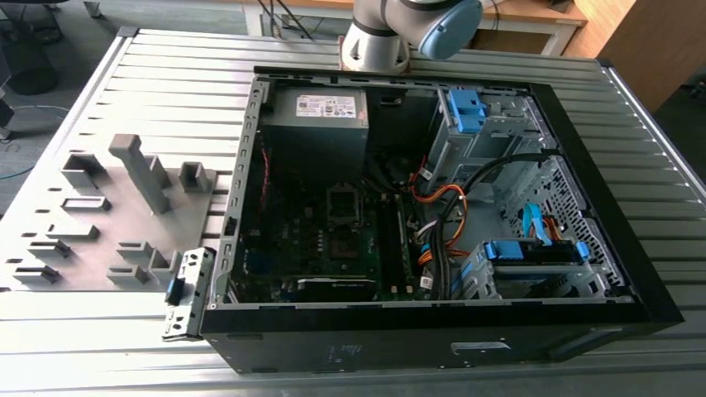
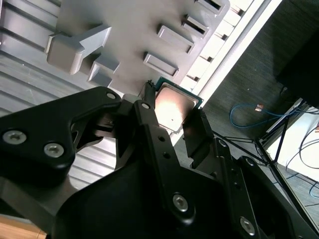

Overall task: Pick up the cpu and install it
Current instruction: 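Pick up the cpu and move it towards the insertion slot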

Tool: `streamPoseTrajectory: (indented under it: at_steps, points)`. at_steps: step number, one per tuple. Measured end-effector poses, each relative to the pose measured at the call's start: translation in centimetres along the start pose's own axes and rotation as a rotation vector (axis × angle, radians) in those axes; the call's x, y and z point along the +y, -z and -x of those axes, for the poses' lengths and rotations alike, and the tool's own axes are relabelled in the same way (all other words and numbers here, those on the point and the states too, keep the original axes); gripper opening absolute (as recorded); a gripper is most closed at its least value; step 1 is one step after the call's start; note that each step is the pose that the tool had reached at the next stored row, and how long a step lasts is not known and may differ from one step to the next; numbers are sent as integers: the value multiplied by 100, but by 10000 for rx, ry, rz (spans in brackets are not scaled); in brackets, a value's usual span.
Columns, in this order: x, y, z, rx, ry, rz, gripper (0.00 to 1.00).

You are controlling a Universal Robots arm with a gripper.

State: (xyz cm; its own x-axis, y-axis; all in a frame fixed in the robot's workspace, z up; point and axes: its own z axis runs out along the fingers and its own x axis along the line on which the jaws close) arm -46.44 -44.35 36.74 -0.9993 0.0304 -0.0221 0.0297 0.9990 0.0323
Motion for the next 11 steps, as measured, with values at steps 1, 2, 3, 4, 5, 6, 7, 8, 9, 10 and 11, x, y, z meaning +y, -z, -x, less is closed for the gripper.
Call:
streamPoseTrajectory:
  at_steps: [1, 2, 3, 4, 5, 6, 7, 8, 9, 10, 11]
  points:
    - [0, 1, 0, 2, -1, -1, 47]
    - [0, 2, 0, 3, -1, -2, 47]
    - [0, 2, 0, 3, -1, -2, 47]
    - [0, 2, 0, 2, 0, -1, 47]
    - [0, 3, 1, 3, 0, -2, 47]
    - [1, 4, 7, 5, 0, -4, 47]
    - [1, 3, 13, 4, 0, -2, 47]
    - [1, 2, 20, 3, 0, -2, 47]
    - [1, 1, 29, 2, 0, -1, 47]
    - [1, 2, 37, 3, 0, -2, 47]
    - [2, 1, 47, 3, 0, -2, 47]
